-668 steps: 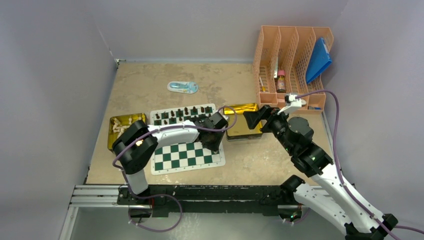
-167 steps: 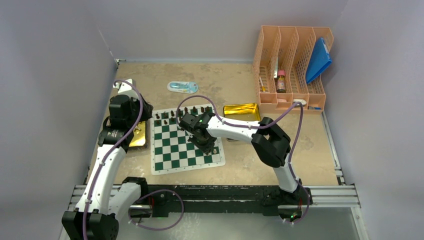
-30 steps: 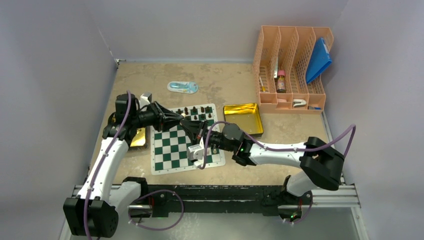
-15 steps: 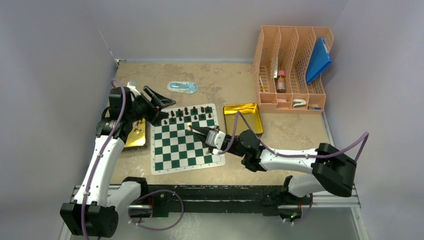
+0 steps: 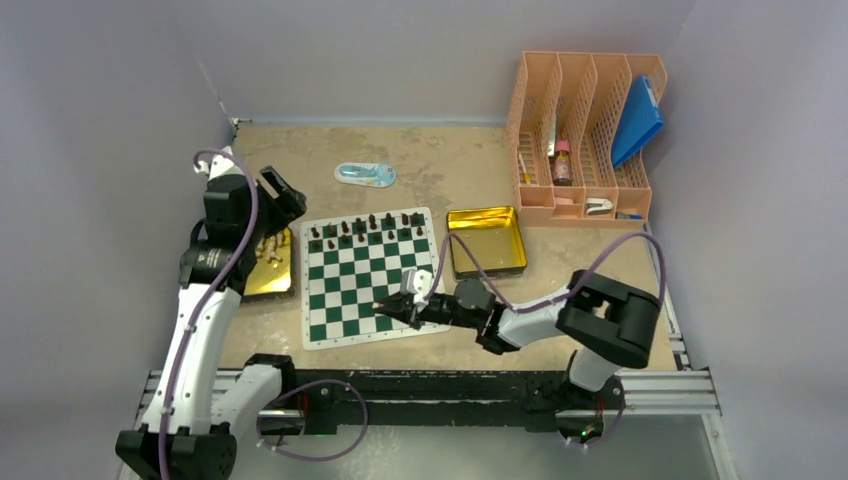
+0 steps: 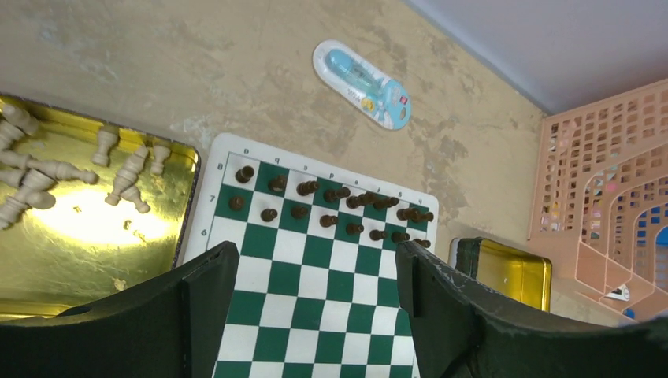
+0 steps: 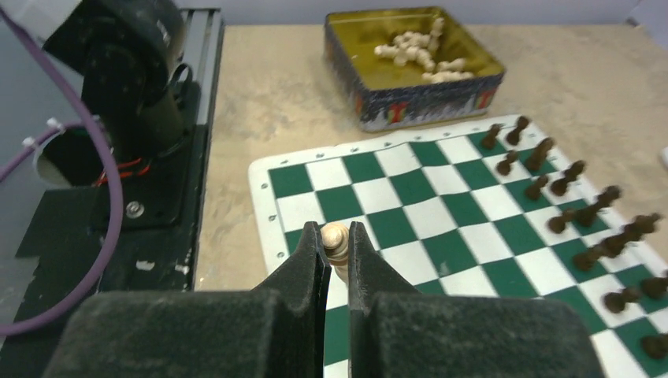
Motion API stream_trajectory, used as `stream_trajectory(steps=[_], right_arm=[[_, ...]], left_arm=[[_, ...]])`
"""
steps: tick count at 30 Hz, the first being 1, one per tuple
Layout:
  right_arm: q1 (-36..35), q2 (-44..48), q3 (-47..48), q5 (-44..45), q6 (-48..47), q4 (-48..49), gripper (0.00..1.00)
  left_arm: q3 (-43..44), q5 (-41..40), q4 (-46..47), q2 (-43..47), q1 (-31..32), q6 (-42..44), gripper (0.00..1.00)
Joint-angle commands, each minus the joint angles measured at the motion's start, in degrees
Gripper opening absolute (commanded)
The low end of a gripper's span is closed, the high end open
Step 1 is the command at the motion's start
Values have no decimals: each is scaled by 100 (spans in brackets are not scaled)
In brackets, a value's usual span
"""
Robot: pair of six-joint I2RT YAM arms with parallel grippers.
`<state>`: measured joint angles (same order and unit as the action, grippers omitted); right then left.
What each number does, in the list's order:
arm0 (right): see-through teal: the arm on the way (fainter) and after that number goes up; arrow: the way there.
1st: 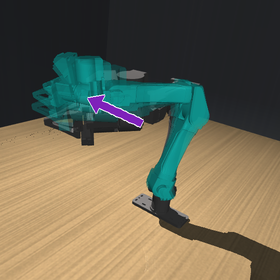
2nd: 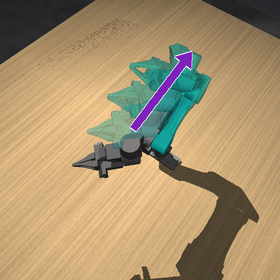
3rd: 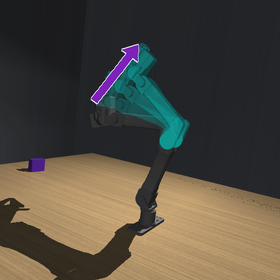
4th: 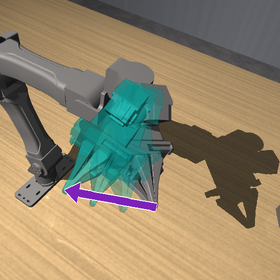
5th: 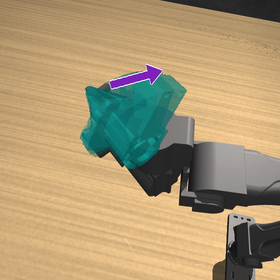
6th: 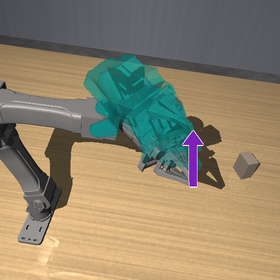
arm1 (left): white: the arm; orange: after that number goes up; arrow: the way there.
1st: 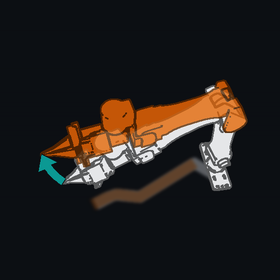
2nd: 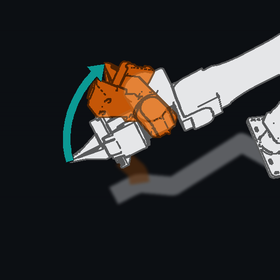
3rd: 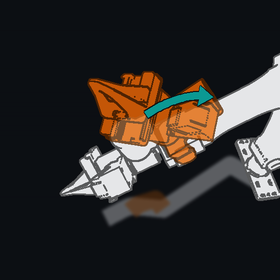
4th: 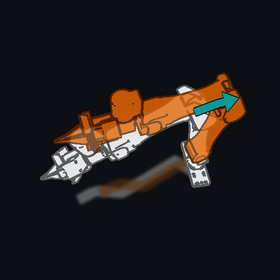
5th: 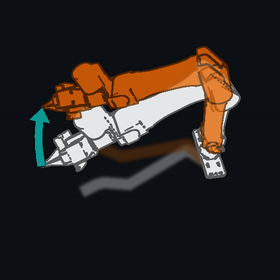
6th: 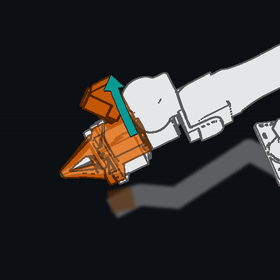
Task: Set up the chess pieces on the board
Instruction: Place the chess piece on the chessboard.
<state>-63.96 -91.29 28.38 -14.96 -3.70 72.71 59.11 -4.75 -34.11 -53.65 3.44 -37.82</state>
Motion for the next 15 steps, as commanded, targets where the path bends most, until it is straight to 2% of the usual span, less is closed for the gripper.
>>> stream_trajectory(steps=[1, 8, 15], right_arm=[[-107, -370, 75, -331, 185, 1137, 0], [-116, -1227, 212, -743, 68, 1668, 0], [-125, -1646, 431, -882, 160, 1647, 0]], left_arm=[[574, -195, -152, 306, 11, 453, 73], [1071, -98, -578, 404, 16, 383, 74], [1154, -168, -642, 412, 16, 399, 75]])
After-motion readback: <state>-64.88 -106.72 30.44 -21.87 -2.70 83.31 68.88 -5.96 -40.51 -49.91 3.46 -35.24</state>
